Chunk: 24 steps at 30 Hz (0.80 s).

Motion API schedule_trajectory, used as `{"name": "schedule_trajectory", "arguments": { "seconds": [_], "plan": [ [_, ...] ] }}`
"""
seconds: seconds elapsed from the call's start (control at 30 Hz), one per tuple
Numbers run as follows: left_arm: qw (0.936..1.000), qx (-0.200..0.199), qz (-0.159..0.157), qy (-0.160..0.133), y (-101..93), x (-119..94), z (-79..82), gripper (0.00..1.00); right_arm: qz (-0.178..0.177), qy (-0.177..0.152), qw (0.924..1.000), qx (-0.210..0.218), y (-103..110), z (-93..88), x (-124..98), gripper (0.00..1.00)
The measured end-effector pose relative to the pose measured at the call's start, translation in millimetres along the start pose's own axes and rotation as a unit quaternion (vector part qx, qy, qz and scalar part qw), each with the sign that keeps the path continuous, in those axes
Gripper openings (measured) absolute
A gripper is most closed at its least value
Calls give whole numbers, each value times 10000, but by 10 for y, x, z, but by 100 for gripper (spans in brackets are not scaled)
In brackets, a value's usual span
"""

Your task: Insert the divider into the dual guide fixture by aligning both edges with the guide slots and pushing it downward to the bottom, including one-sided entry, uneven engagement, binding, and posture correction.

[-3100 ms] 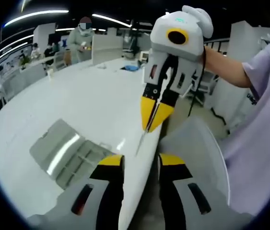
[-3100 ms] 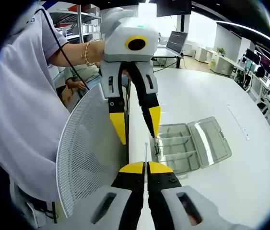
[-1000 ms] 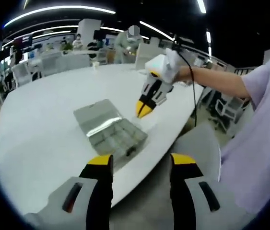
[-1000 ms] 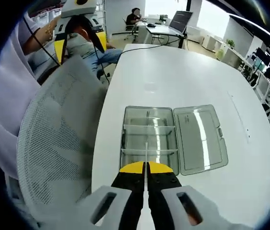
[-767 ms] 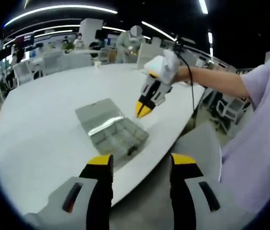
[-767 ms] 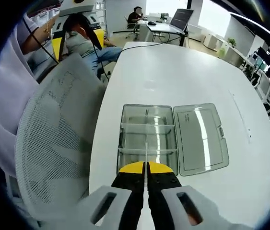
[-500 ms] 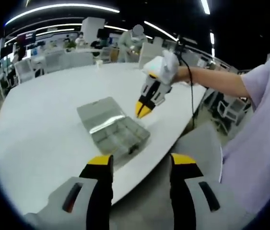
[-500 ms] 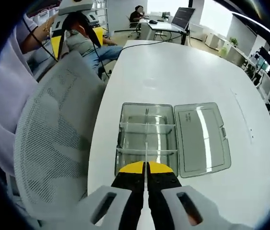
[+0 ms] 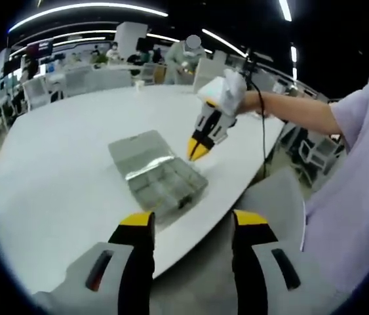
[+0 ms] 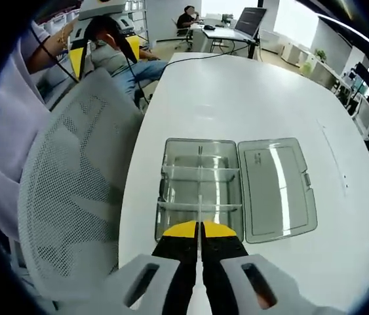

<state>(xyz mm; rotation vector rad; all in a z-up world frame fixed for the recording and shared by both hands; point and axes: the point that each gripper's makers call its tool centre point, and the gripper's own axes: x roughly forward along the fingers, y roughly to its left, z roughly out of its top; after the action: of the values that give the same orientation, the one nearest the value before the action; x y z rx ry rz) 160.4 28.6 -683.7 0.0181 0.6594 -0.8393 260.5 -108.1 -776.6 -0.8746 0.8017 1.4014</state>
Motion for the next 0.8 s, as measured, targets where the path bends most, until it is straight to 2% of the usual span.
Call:
{"name": "schedule_trajectory", "arguments": {
  "seconds": [0.37,0.8],
  "plan": [
    [10000,-46,22,-25,25,-11,-3,45,20,128,9999,36,-15,-38,74,0],
    [9999,-96,45,-37,66,-8,-3,45,90,121,9997,179,-19,-100,147,0]
  ]
}}
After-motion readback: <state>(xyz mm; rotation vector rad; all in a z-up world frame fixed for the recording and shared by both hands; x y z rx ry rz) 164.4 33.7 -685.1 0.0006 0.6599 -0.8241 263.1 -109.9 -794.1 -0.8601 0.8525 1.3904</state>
